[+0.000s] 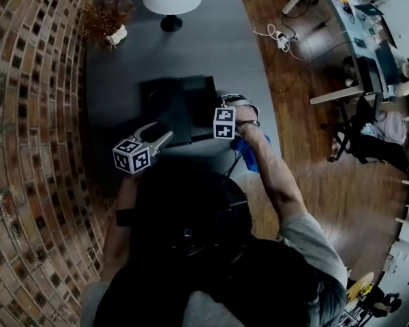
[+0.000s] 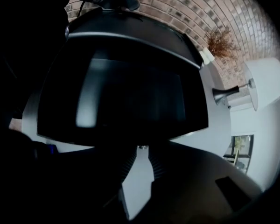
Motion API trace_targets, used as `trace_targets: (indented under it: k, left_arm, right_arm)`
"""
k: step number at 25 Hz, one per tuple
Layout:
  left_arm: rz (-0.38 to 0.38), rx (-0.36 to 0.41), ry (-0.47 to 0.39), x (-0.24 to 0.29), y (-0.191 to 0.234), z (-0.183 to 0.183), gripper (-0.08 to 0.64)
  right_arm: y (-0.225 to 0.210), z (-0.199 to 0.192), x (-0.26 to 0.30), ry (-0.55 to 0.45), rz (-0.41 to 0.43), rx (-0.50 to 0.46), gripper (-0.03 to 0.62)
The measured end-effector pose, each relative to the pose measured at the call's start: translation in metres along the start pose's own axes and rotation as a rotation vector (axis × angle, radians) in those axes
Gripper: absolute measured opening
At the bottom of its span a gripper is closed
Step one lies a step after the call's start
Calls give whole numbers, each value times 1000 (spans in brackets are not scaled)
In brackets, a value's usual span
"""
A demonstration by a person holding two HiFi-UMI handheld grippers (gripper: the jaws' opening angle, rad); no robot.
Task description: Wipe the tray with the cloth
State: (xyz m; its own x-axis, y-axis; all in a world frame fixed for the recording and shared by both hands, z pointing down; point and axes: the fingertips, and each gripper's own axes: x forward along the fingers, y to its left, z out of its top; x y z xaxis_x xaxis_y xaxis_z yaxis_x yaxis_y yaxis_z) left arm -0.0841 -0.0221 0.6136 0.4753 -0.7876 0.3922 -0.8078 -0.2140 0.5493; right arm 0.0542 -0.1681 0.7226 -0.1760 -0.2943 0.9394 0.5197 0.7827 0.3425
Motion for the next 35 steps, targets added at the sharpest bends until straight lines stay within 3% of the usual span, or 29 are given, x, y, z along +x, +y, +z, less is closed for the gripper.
trace_targets:
  k: [6,10,13,15,16,19,21,23,24,25,27,30,33,34,35]
  left_arm:
    - [13,2,8,1,0,0,244]
    - [14,0,6,1,0,-1,244]
    - [6,-6,8,2,-1,-2,244]
    - [9,0,6,1,1,1,244]
    - [12,4,6,-1,3,3,244]
    - [7,1,3,-2,2,4,244]
    - [-1,-7,0,-1,0,3,244]
    - [-8,-12,-1,-2,0,4,244]
    - [-11,-14,-1,-2,0,4,244]
    - [-13,-15,-1,-3,0,4,244]
    - [-17,-15,-2,-3,1,4,244]
    - [-18,-18,-7,-4,1,5,244]
    - [-18,-20,-7,-3,-3,4,244]
    - [-18,-19,-6,-2,-4,4,244]
    - [-18,-16,-5,0,-5,4,244]
  right_arm:
    - [3,-3,2,-16,13,13,81]
    - [3,-7,1,-34,22,95,103]
    - [-7,-39,-15,13,-49,197,115]
    - [-26,-67,-46,-8,-134,342,115]
    - [-36,-79,-69,-70,-171,463,115]
    - [-45,-120,-149,-362,-228,869,120]
    - [-23,-147,-186,-510,-176,1068,123]
    - [22,-166,-195,-549,-61,1199,161]
    - [51,-173,-189,-520,3,1234,297]
    - [82,-179,-177,-465,62,1246,385]
    - [135,-183,-150,-357,151,1251,439]
    - [160,-169,-115,-323,228,1337,439]
    - [161,-149,-102,-261,290,1313,437]
    - [160,-141,-102,-235,311,1281,420]
    - [157,-132,-104,-218,331,1246,308]
